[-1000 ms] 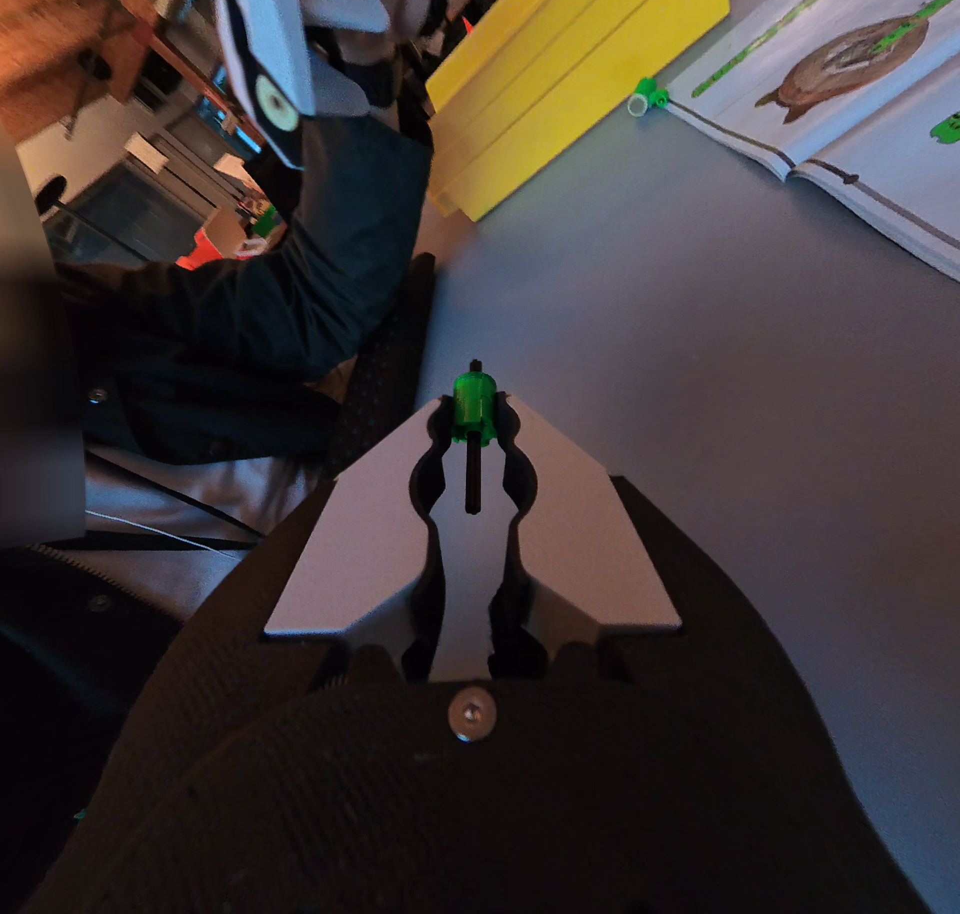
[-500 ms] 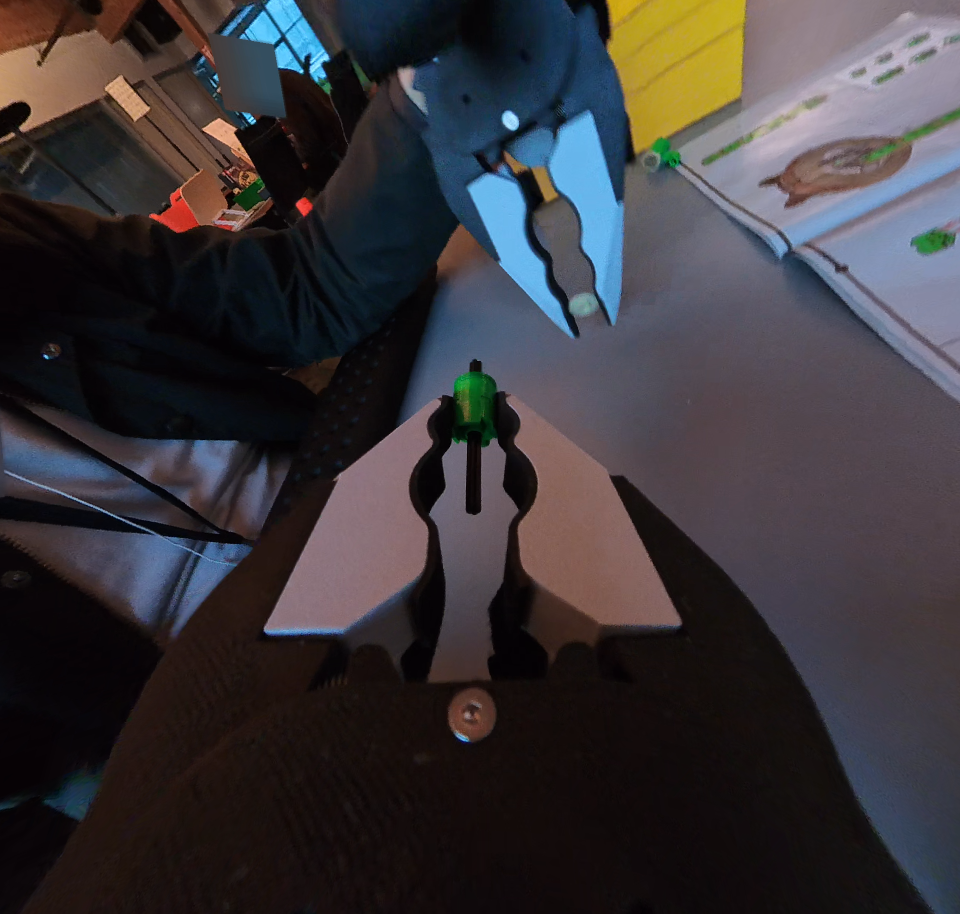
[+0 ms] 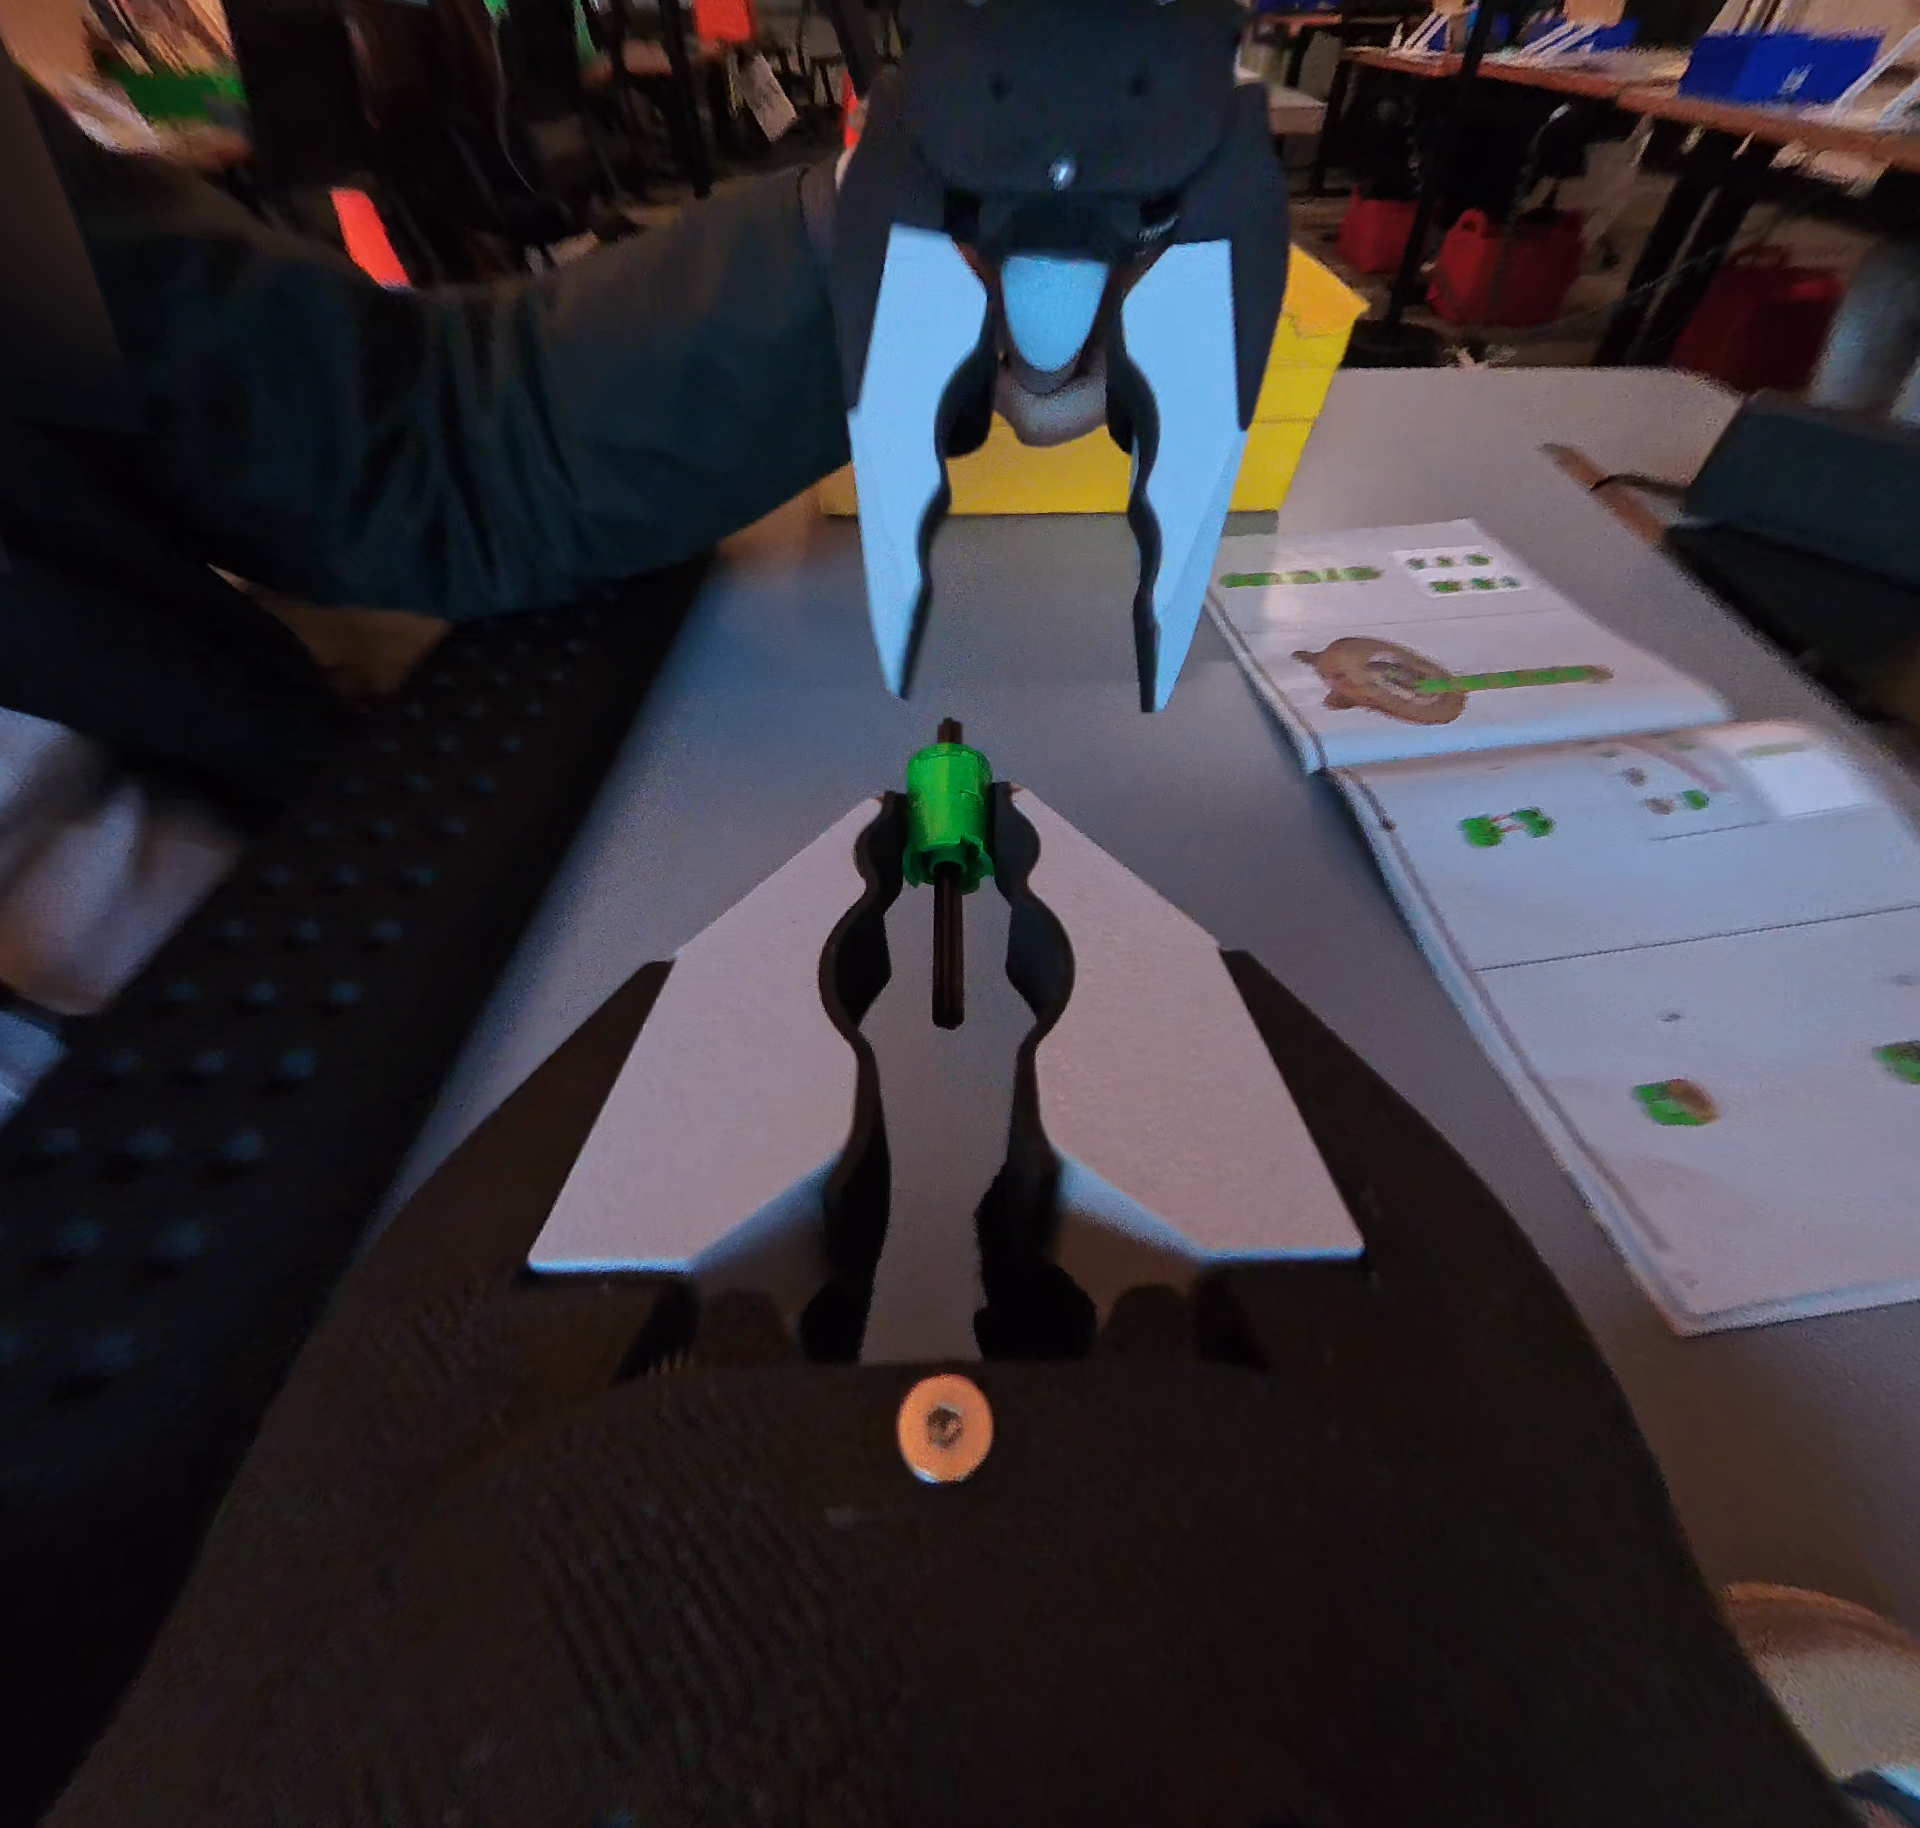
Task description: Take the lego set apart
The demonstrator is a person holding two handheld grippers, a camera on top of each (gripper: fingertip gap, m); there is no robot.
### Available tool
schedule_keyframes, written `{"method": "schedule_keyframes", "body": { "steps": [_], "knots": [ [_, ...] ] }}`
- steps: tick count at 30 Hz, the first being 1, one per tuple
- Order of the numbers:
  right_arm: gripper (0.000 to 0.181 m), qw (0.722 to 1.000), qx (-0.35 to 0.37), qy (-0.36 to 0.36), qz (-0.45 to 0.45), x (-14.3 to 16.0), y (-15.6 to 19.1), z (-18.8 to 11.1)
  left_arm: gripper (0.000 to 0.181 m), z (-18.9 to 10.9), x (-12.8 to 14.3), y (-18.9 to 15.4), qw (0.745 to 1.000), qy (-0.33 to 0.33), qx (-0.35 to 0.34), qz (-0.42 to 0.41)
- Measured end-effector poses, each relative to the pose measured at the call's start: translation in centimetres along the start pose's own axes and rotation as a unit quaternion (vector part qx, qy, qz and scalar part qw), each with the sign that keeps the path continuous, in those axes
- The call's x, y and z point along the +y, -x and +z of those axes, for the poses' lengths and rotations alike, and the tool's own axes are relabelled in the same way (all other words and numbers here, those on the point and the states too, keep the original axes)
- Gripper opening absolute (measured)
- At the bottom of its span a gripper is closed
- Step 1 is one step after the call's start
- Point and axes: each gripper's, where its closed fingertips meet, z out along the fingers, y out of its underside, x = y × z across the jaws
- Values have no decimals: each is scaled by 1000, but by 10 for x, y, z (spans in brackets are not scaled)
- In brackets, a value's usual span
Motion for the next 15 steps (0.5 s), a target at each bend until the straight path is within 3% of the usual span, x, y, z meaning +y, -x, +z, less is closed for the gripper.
{"method": "schedule_keyframes", "body": {
  "steps": [2, 5, 8, 10, 15],
  "knots": [
    [15, 998, 29, 4, -54, -4, -1, 3, 58, 1, -25, -13, 998, -49, 43, -22],
    [15, 989, 74, 4, -128, -14, -2, 3, 55, 9, -41, -23, 988, -69, 110, -83],
    [15, 973, 118, 8, -199, -21, -4, 1, 30, 8, -61, -27, 966, -121, 178, -144],
    [15, 964, 138, 11, -226, -23, -6, -1, 16, 10, -64, -19, 962, -138, 171, -159],
    [15, 956, 159, 21, -245, -23, -11, -3, 17, 10, -65, -11, 969, -154, 137, -136]
  ]
}}
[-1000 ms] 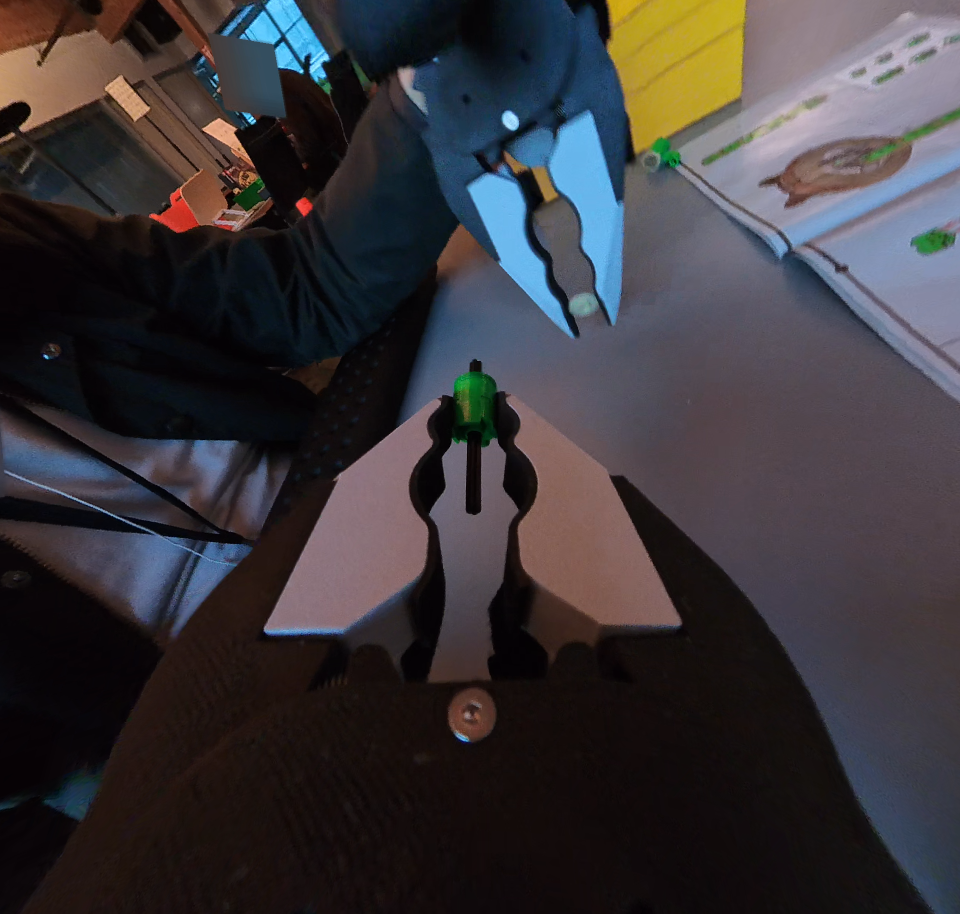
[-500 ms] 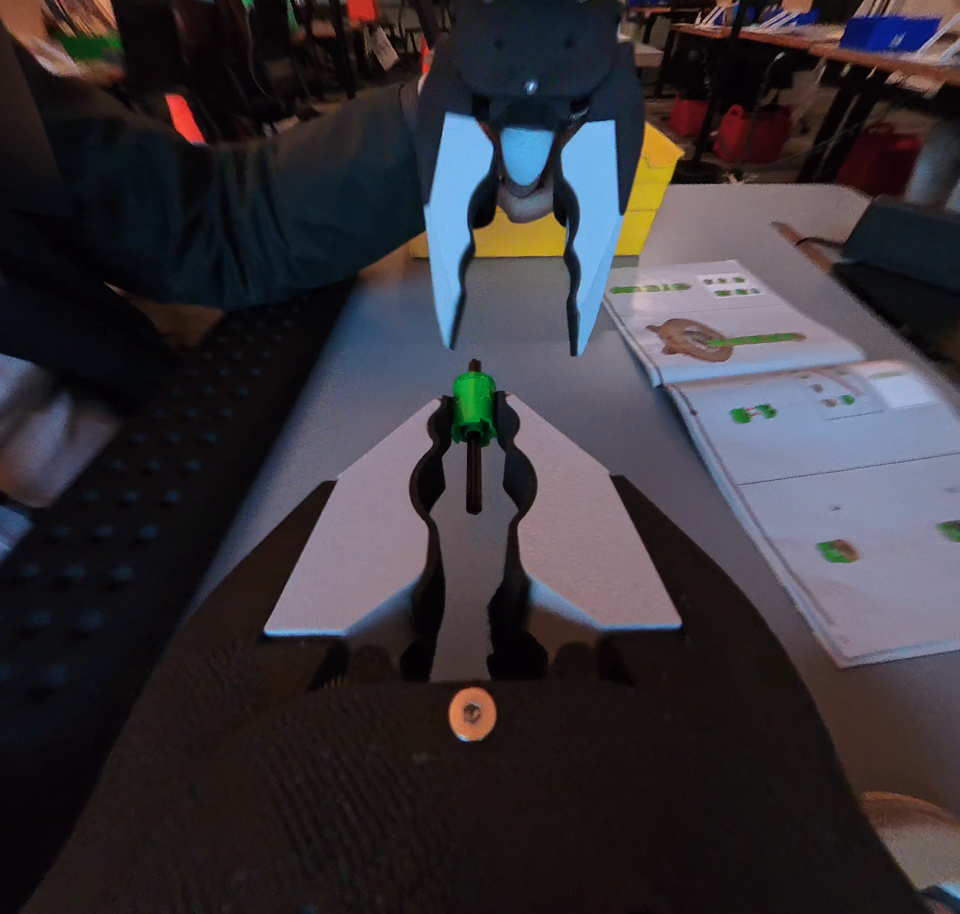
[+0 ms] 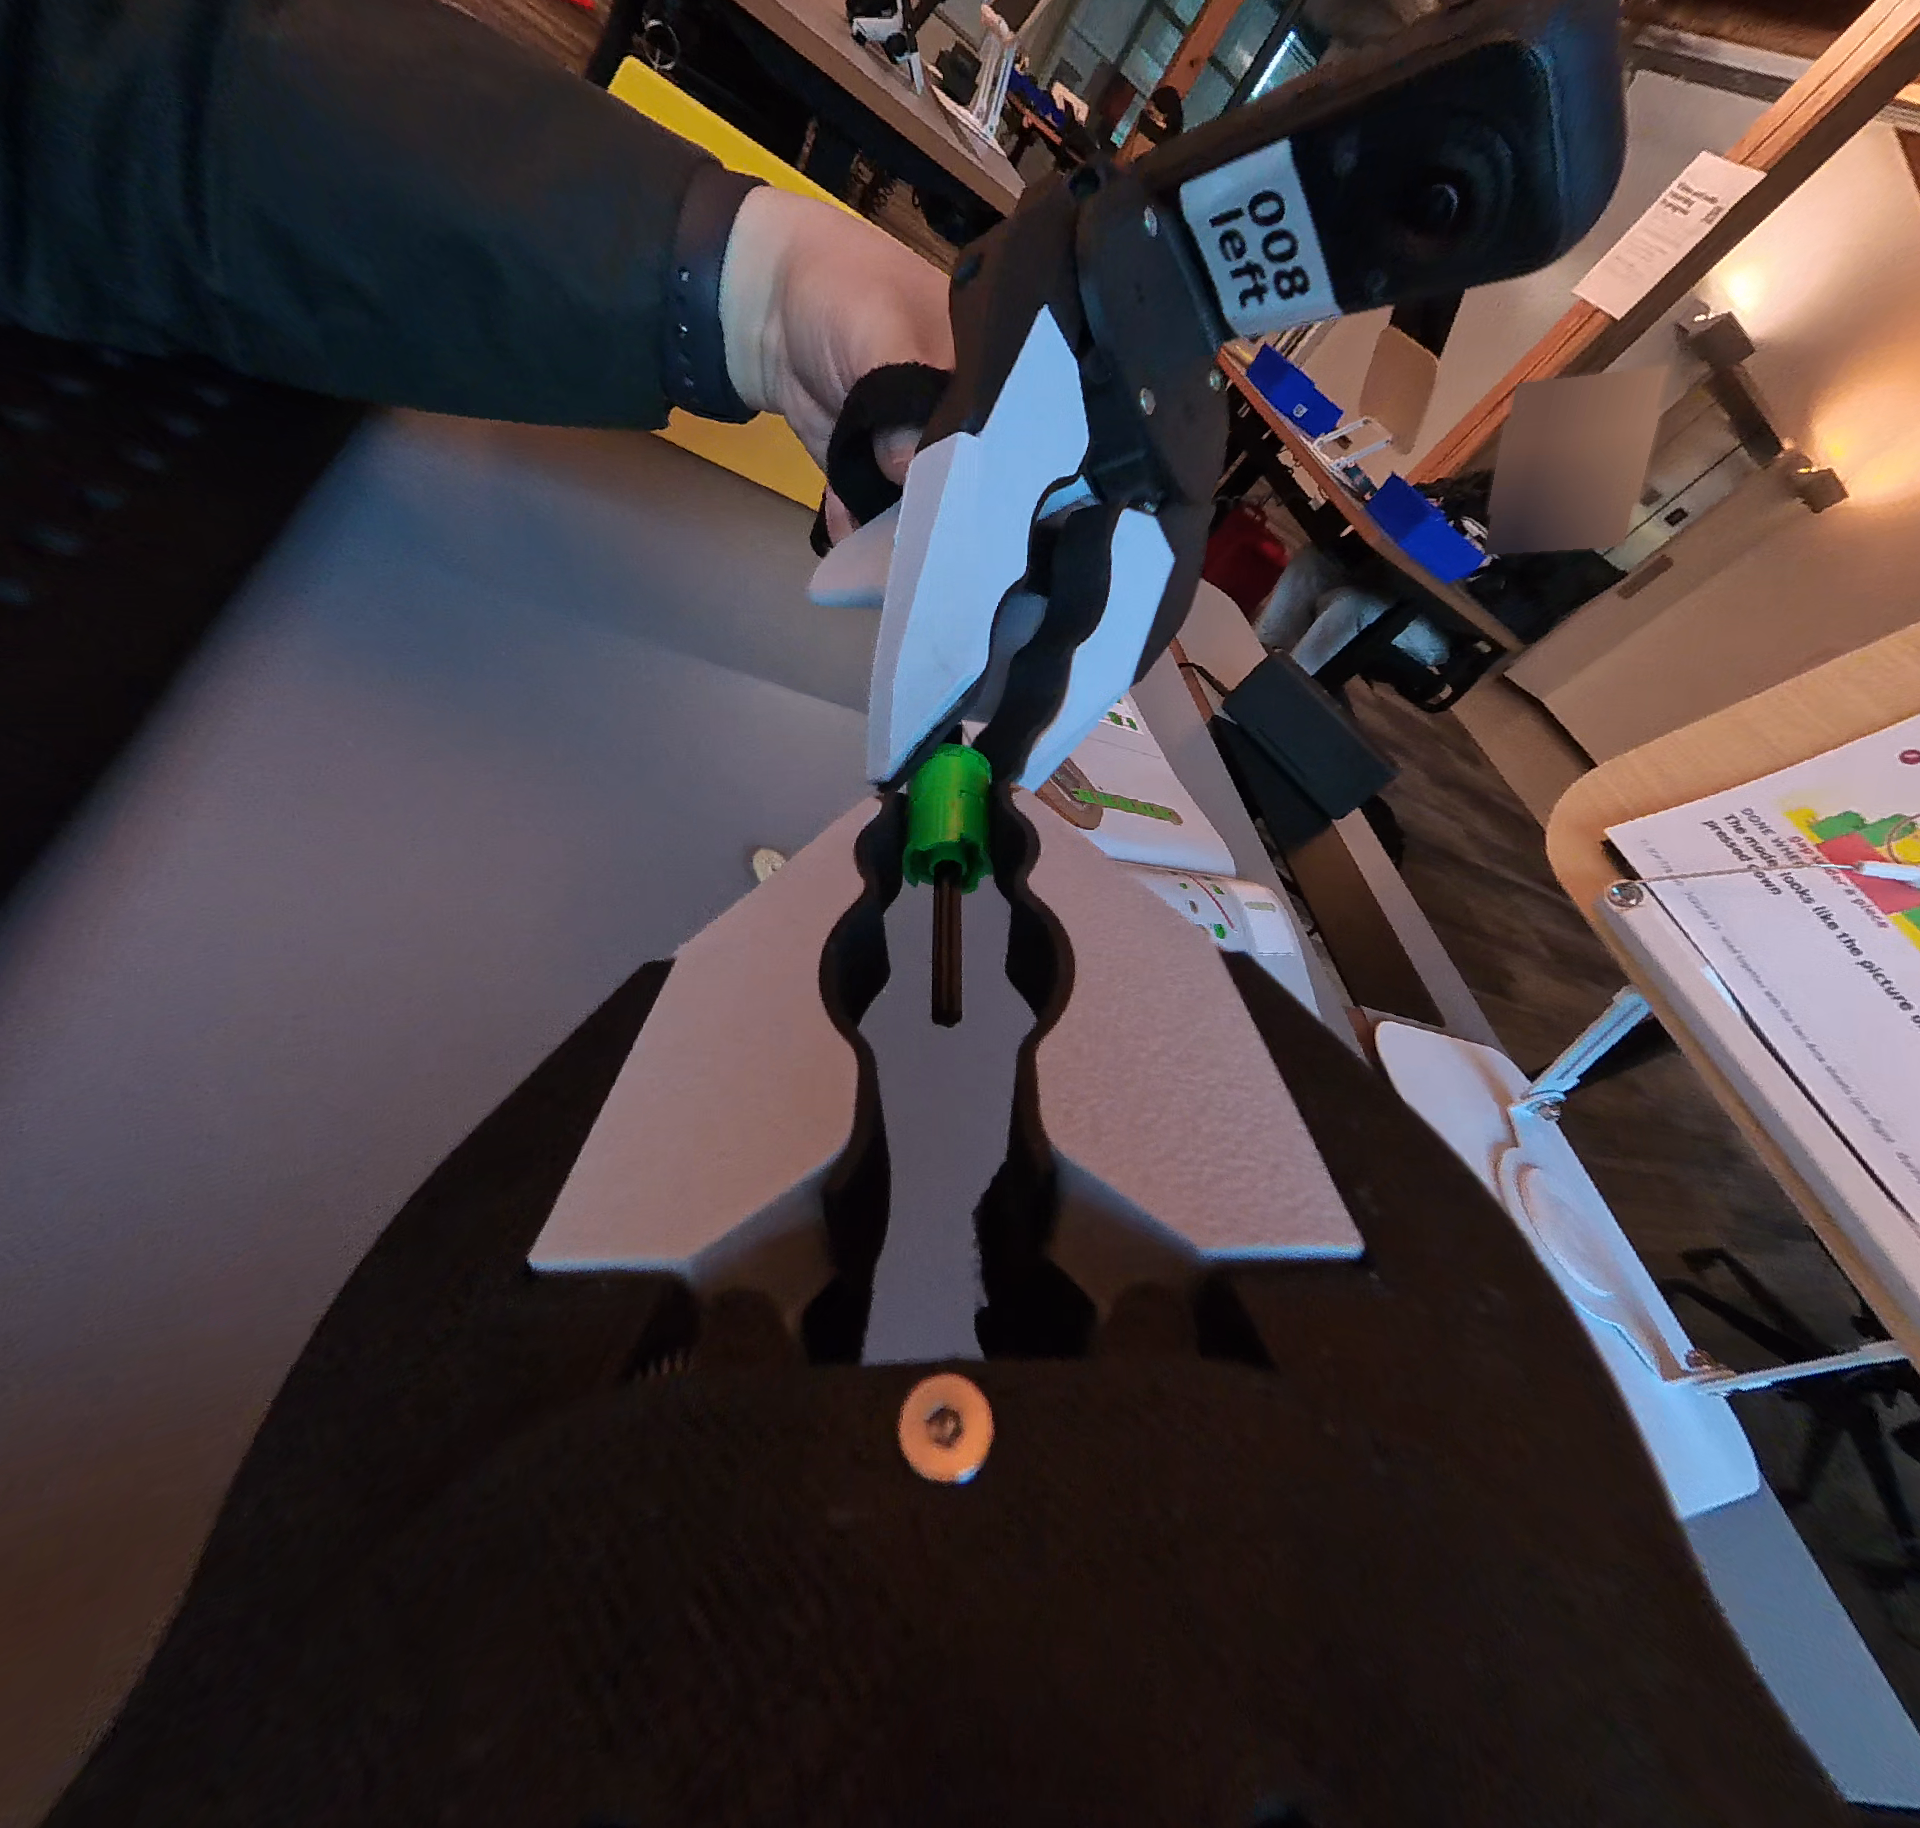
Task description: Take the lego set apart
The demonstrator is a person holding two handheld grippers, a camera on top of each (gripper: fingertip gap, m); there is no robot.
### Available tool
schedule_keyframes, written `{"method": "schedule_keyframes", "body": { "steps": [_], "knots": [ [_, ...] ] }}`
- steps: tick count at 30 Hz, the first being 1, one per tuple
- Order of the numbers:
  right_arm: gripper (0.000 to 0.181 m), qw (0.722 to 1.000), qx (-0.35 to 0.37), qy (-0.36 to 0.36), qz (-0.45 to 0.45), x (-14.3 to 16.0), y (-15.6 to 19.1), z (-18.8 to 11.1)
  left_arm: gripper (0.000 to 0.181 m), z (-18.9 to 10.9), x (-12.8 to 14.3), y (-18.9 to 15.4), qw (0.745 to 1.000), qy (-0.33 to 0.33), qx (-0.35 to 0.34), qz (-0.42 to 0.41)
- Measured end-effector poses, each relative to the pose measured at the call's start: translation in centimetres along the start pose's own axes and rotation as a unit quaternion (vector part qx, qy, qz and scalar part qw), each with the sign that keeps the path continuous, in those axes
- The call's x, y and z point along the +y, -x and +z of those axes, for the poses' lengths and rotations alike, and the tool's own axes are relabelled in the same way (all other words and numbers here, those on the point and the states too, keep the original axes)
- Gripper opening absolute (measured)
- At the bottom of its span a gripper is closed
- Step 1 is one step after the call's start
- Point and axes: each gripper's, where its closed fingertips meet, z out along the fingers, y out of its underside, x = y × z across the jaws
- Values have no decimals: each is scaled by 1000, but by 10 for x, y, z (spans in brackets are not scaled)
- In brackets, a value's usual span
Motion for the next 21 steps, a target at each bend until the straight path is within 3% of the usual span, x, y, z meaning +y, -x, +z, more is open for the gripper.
{"method": "schedule_keyframes", "body": {
  "steps": [12, 21],
  "knots": [
    [15, 1000, 16, 6, -19, -3, -2, 0, 14, -5, -3, -1, 996, 1, -40, 79],
    [19, 997, -18, -4, 81, -2, -3, -3, 14, -12, 3, 1, 980, 28, -103, 167]
  ]
}}
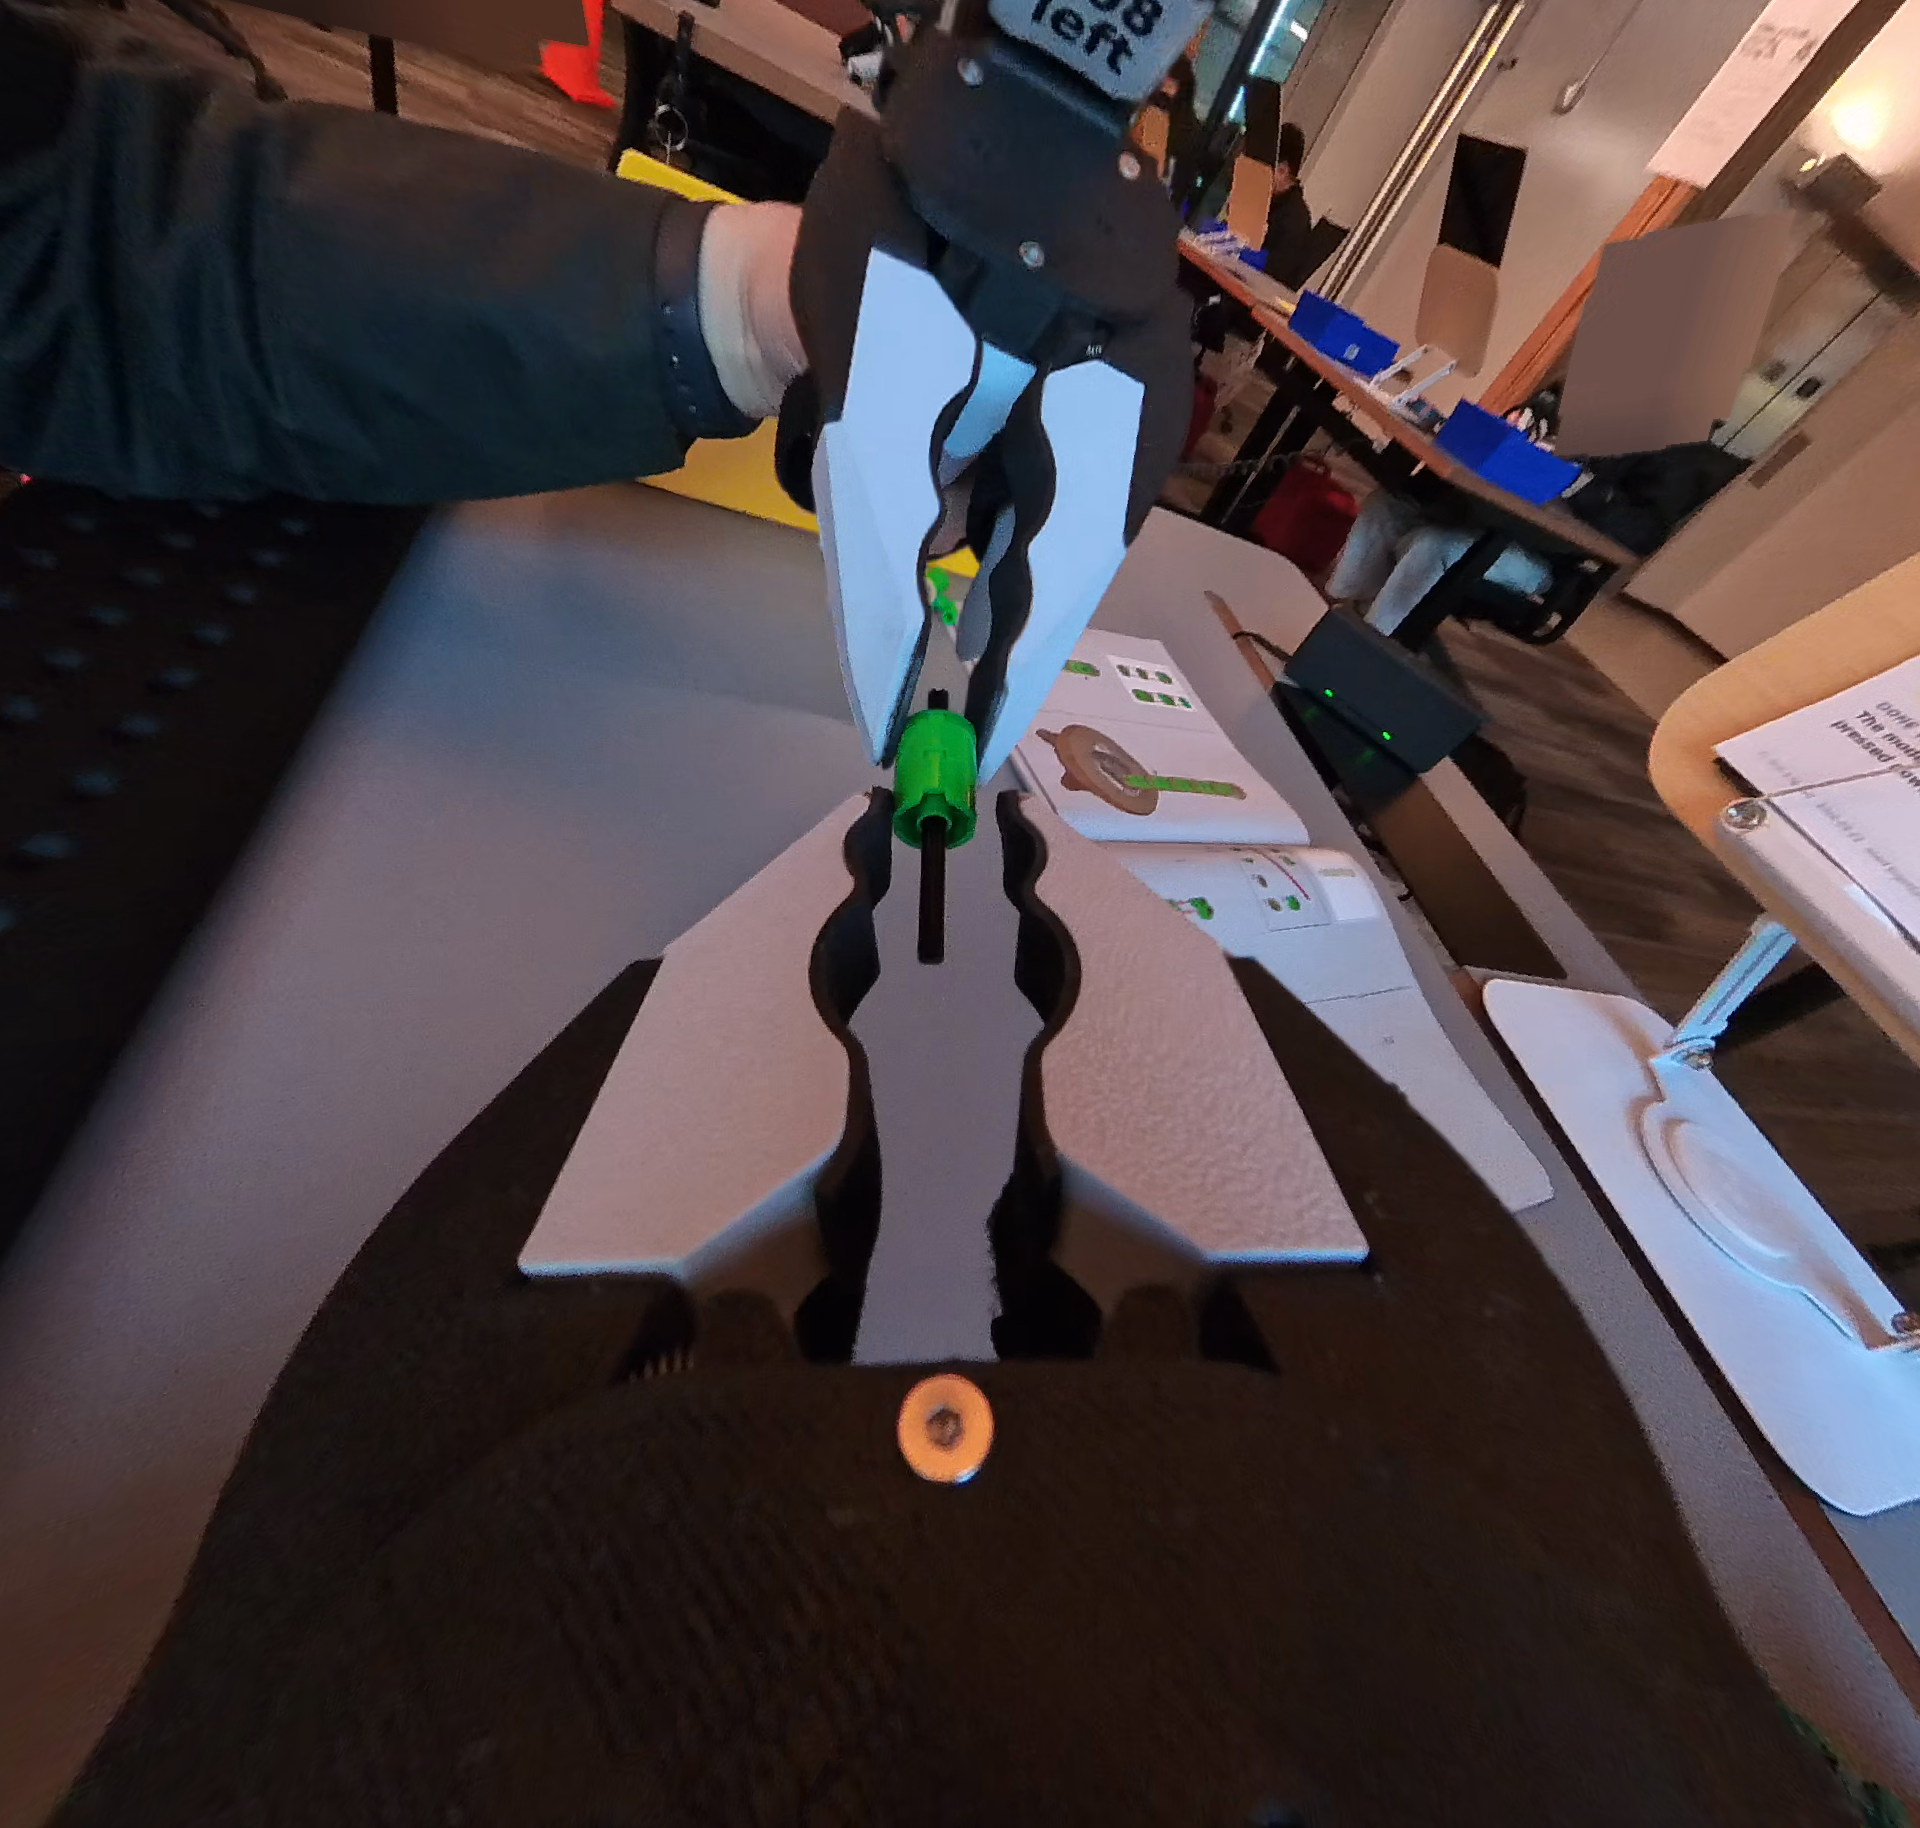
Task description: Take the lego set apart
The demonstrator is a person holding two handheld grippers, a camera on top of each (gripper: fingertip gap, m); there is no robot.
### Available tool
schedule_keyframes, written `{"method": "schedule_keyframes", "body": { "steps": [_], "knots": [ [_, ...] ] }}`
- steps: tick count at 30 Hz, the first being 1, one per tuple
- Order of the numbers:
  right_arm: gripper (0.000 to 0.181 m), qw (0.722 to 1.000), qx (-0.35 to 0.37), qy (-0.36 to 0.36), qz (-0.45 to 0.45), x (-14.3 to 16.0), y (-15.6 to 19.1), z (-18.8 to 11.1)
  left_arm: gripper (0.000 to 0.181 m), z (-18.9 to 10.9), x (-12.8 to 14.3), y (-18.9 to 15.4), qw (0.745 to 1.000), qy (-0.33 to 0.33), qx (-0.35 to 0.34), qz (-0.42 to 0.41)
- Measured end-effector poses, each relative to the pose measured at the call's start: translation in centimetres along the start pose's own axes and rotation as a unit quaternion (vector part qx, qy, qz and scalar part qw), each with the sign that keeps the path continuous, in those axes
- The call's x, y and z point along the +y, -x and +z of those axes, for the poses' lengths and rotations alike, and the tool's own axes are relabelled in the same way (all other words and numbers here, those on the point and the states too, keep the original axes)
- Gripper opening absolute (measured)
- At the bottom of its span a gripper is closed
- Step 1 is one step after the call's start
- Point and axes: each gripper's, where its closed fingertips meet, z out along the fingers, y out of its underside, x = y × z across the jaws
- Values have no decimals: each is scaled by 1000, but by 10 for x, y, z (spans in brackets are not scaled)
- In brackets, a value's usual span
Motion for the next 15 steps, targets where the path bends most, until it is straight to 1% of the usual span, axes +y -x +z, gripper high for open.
{"method": "schedule_keyframes", "body": {
  "steps": [3, 5, 9, 11, 14, 15],
  "knots": [
    [17, 1000, -16, 12, 3, 3, 7, 4, 14, 6, 4, -1, 1000, 16, 4, -3],
    [15, 999, -17, 33, 13, 9, 6, 5, 14, 9, 8, 0, 1000, 25, 4, -9],
    [15, 996, -31, 49, 71, 13, 4, 4, 14, 11, 7, 3, 1000, 14, 8, -19],
    [15, 996, -31, 47, 68, 11, 3, 2, 14, 11, 5, 2, 1000, 4, 16, -25],
    [15, 996, -35, 54, 62, 11, 5, -1, 14, 11, 5, 0, 1000, 8, 19, -17],
    [16, 996, -27, 63, 63, 14, 2, -3, 3, 8, 8, 2, 1000, 17, 10, -14]
  ]
}}
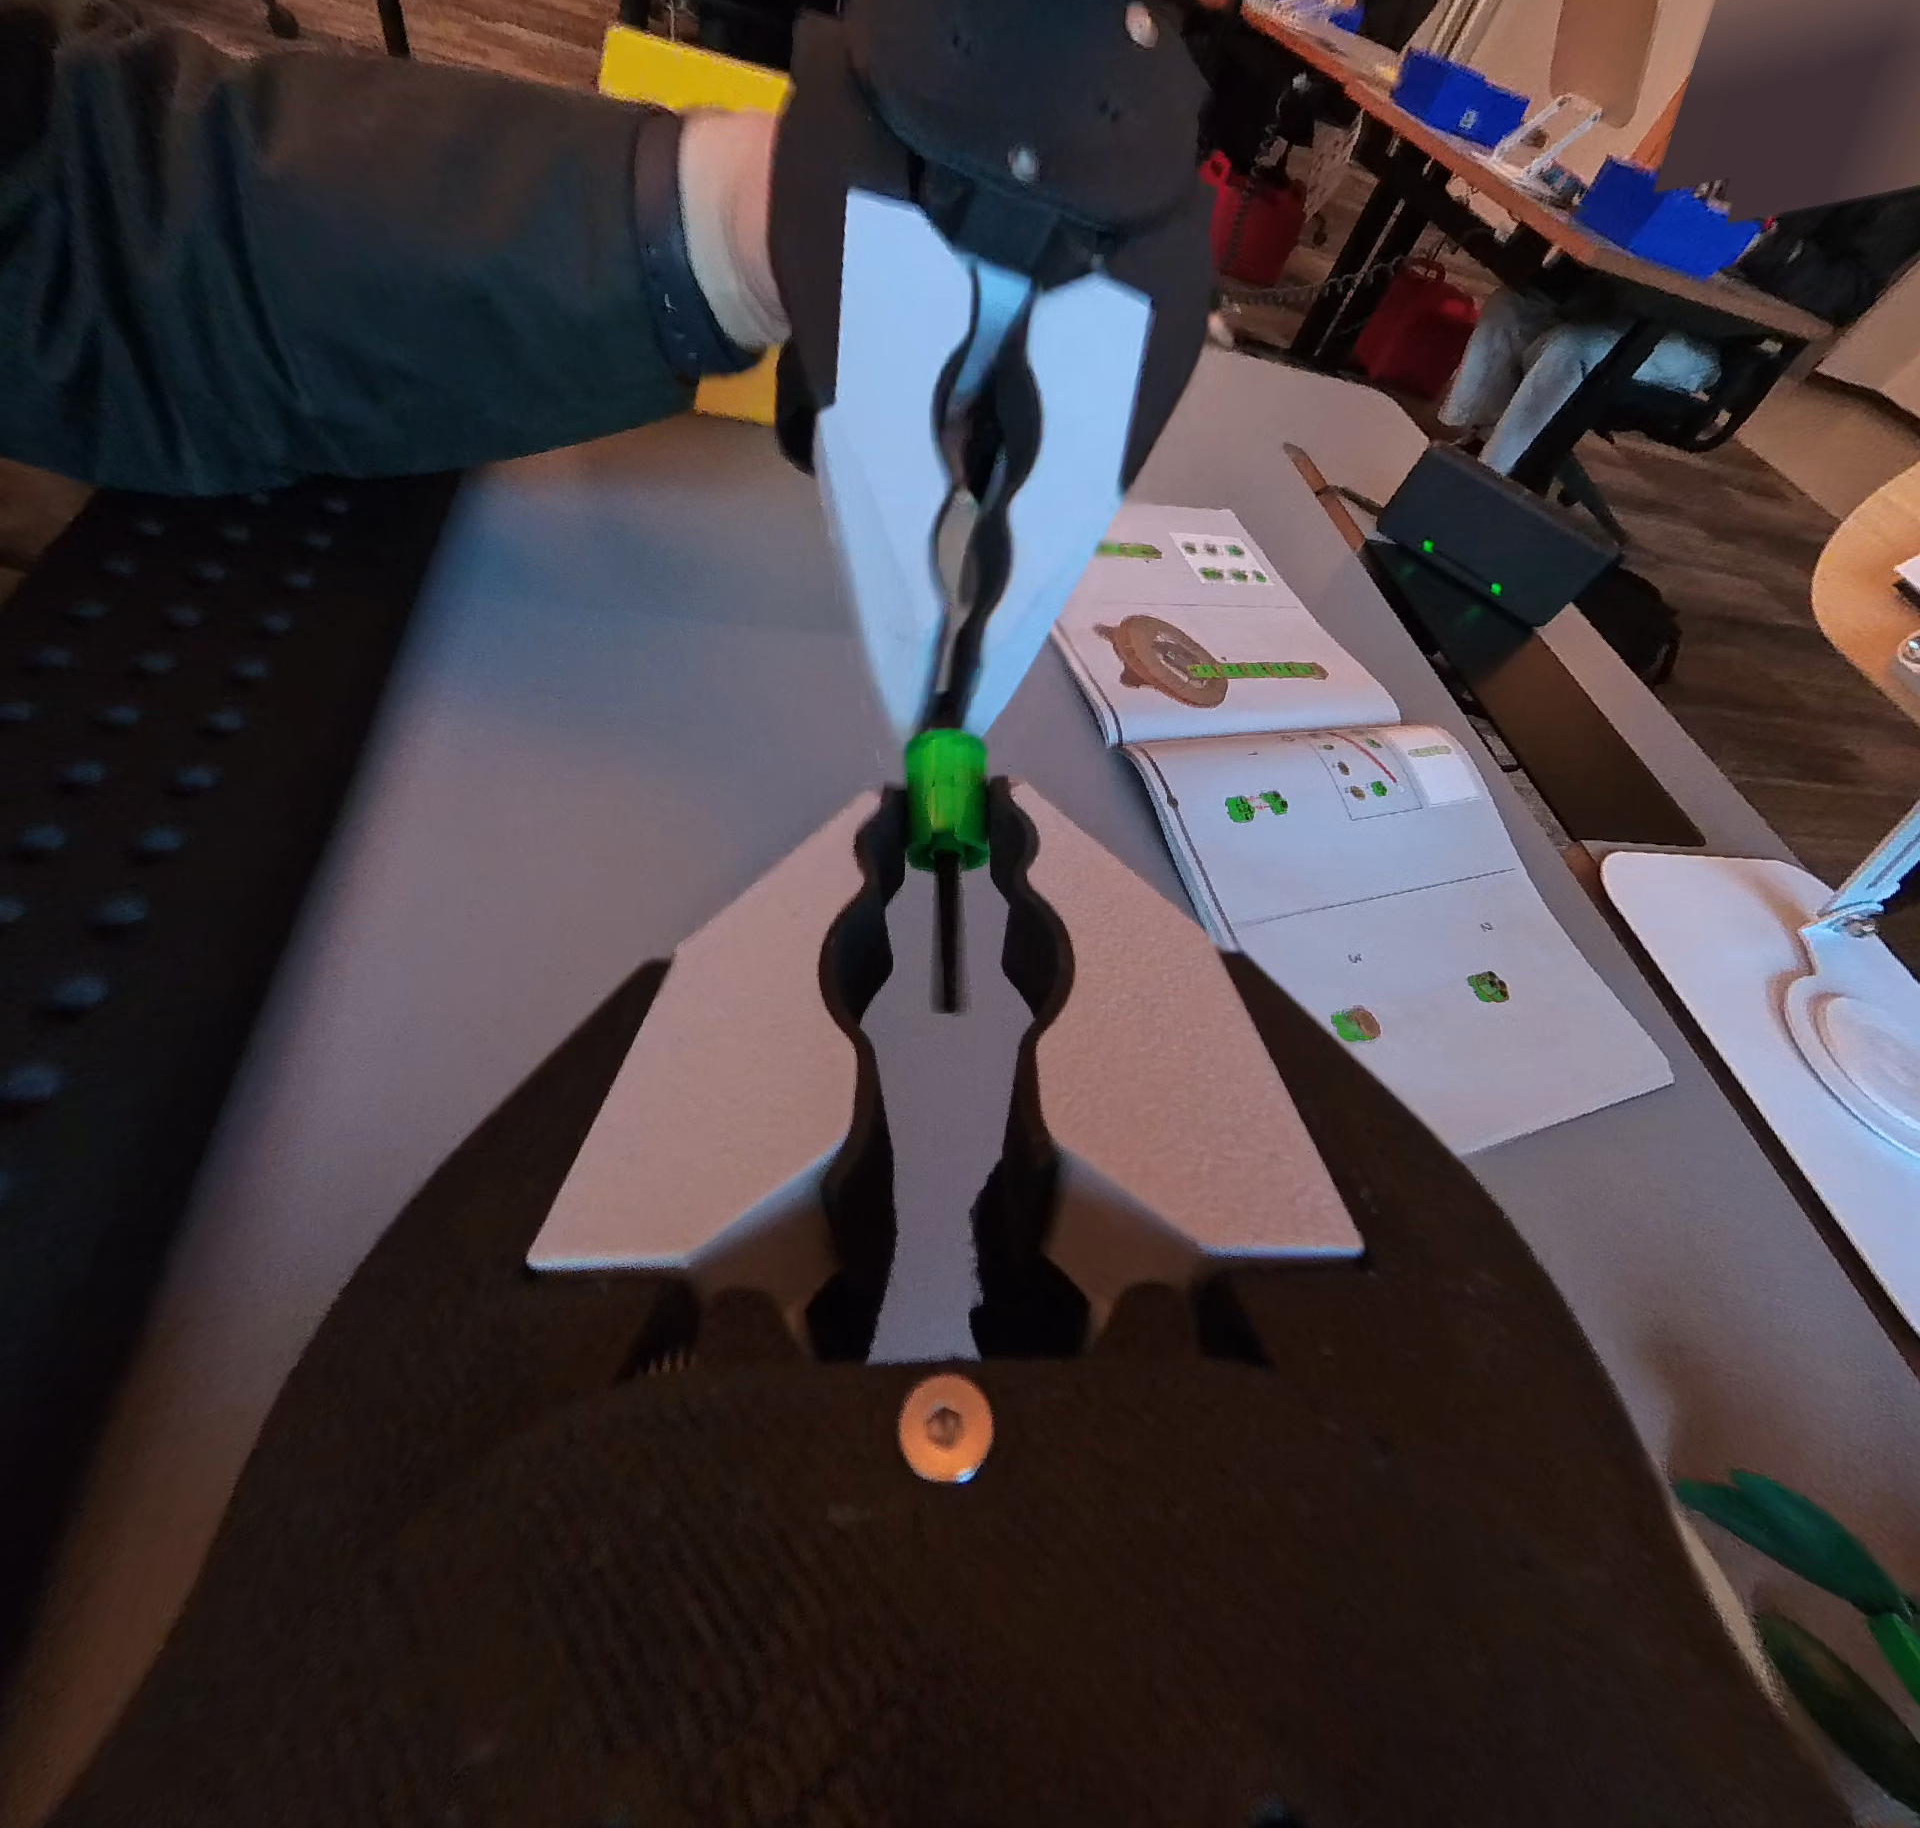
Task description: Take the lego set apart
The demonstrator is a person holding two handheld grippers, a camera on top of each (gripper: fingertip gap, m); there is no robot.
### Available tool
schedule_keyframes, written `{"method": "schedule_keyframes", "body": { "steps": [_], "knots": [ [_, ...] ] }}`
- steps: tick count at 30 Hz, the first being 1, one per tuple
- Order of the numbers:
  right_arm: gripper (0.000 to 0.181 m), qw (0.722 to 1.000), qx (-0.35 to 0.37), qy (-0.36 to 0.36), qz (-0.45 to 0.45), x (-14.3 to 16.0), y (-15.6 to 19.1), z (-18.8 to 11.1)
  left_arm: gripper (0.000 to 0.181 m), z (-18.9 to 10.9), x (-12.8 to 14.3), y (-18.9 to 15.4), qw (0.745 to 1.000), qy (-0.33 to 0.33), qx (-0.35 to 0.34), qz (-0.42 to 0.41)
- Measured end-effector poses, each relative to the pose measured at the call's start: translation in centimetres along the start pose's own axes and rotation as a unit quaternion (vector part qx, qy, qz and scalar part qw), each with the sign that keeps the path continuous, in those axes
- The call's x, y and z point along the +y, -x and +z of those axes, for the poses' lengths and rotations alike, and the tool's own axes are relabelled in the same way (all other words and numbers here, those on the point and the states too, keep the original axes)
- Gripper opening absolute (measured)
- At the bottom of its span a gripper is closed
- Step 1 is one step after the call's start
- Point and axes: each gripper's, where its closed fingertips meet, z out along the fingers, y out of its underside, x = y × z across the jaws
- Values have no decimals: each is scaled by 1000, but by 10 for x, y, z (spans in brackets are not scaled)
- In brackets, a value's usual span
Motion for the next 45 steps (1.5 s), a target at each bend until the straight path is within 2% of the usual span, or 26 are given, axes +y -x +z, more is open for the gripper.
{"method": "schedule_keyframes", "body": {
  "steps": [2, 4, 6, 8, 9, 10, 14, 16, 23, 32, 33, 34, 36, 37, 39, 43, 45],
  "knots": [
    [15, 1000, 25, 6, 1, 6, -13, -13, 0, -15, 5, 14, 999, -1, -40, 0],
    [14, 997, 19, -69, 40, -14, -19, -26, 0, -34, -10, 3, 997, -71, 3, -13],
    [15, 996, 7, -81, 36, -21, -14, -25, 0, -38, -16, 3, 995, -98, 6, -28],
    [15, 998, 16, -64, -8, -19, -8, -18, 30, -32, -20, 4, 993, -108, 6, -37],
    [15, 998, 23, -56, -26, -17, -7, -16, 40, -28, -21, 4, 993, -110, 11, -47],
    [15, 997, 34, -51, -44, -17, -7, -14, 41, -23, -23, 4, 992, -110, 20, -60],
    [15, 994, 53, -36, -86, -16, -5, -7, 34, -7, -27, -2, 985, -114, 64, -109],
    [15, 994, 57, -27, -89, -13, -6, -5, 14, -2, -24, 1, 986, -105, 60, -113],
    [15, 995, 68, -11, -70, -7, -11, -2, 14, -1, -20, 8, 992, -94, 21, -76],
    [14, 997, 41, -7, -58, -5, -5, -5, 14, -1, -17, 3, 995, -81, 31, -52],
    [15, 996, 61, 28, -63, 7, -13, -10, 14, -8, -10, 13, 996, -70, 2, -58],
    [15, 994, 82, 25, -61, 12, -23, -21, 14, -27, -9, 25, 993, -92, -23, -65],
    [14, 994, 84, -71, -7, -17, -32, -46, 13, -79, -33, 22, 972, -215, 15, -91],
    [14, 993, 83, -89, -8, -26, -32, -51, 13, -94, -38, 19, 967, -238, 22, -89],
    [15, 993, 75, -93, -19, -28, -27, -47, 14, -94, -35, 16, 973, -225, -3, -57],
    [15, 995, 51, -82, -7, -17, -22, -36, 14, -92, -51, -21, 963, -253, 91, -13],
    [15, 995, 47, -86, 4, -14, -23, -35, 14, -95, -54, -32, 958, -261, 115, 7]
  ]
}}
